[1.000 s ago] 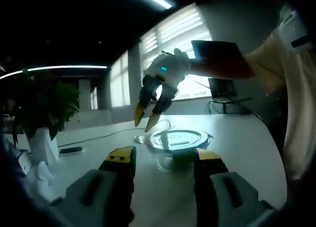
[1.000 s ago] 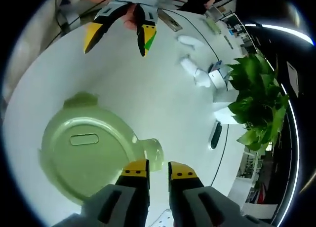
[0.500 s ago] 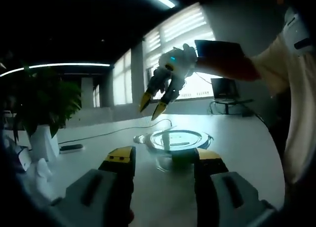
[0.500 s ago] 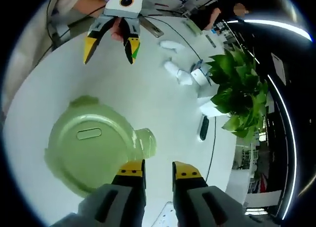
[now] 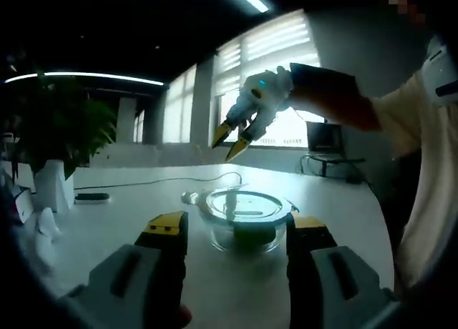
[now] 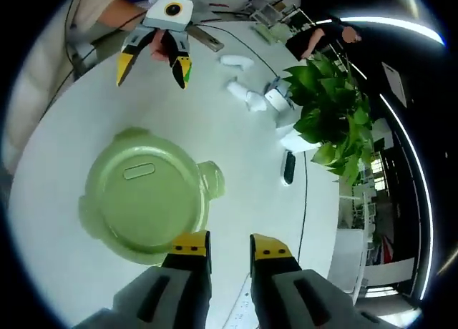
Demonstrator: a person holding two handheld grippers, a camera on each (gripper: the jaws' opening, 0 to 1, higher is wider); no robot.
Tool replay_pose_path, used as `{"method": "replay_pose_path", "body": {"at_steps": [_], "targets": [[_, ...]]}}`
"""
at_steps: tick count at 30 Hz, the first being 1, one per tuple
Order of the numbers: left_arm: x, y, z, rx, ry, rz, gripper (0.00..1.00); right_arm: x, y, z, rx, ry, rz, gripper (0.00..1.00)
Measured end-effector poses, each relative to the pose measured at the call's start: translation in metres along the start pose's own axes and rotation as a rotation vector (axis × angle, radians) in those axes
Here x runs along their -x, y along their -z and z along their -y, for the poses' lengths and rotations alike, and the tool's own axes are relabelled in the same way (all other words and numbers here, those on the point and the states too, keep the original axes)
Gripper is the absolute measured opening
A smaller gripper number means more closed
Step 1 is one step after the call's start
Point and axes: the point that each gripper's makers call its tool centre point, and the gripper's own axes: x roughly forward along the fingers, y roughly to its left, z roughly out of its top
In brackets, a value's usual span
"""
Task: Pick up the tomato from the tabletop place it into the food storage container close the lid and lock the latches
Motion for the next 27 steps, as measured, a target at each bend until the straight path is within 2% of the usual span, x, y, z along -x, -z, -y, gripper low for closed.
{"method": "replay_pose_path", "body": {"at_steps": [1,4,6,8,11,15,17,18,20,22,23,25,27], "targets": [[0.000,0.001,0.000,0.017,-0.002,-0.002,0.50,0.002,0.000,0.000,-0.017,-0.006,0.011,0.17],[0.000,0.008,-0.003,0.067,-0.018,-0.029,0.49,0.009,0.004,0.001,-0.146,-0.025,0.051,0.17],[0.001,0.017,-0.005,0.064,-0.033,-0.065,0.49,0.011,0.010,-0.001,-0.167,-0.045,0.044,0.17],[0.001,0.022,-0.001,0.073,-0.022,-0.074,0.50,0.012,0.019,-0.004,-0.189,-0.061,0.032,0.19],[-0.001,0.030,0.006,0.180,-0.002,-0.091,0.51,0.011,0.028,-0.009,-0.256,-0.097,0.034,0.19],[-0.004,0.044,0.008,0.264,-0.001,-0.129,0.50,0.012,0.038,-0.016,-0.389,-0.144,0.070,0.19],[-0.004,0.048,0.009,0.344,0.008,-0.125,0.50,0.012,0.041,-0.021,-0.469,-0.175,0.077,0.19],[-0.005,0.049,0.009,0.379,0.007,-0.118,0.50,0.012,0.043,-0.026,-0.542,-0.209,0.077,0.19],[-0.006,0.048,0.009,0.459,0.023,-0.105,0.50,0.012,0.047,-0.032,-0.592,-0.249,0.078,0.19],[-0.008,0.047,0.009,0.502,0.043,-0.092,0.50,0.012,0.050,-0.038,-0.651,-0.287,0.078,0.18],[-0.010,0.043,0.012,0.521,0.056,-0.078,0.50,0.012,0.052,-0.043,-0.710,-0.325,0.082,0.18],[-0.013,0.040,0.015,0.578,0.058,-0.069,0.50,0.012,0.051,-0.044,-0.758,-0.355,0.124,0.18],[-0.015,0.040,0.015,0.599,0.057,-0.068,0.51,0.012,0.053,-0.049,-0.861,-0.400,0.127,0.17]]}}
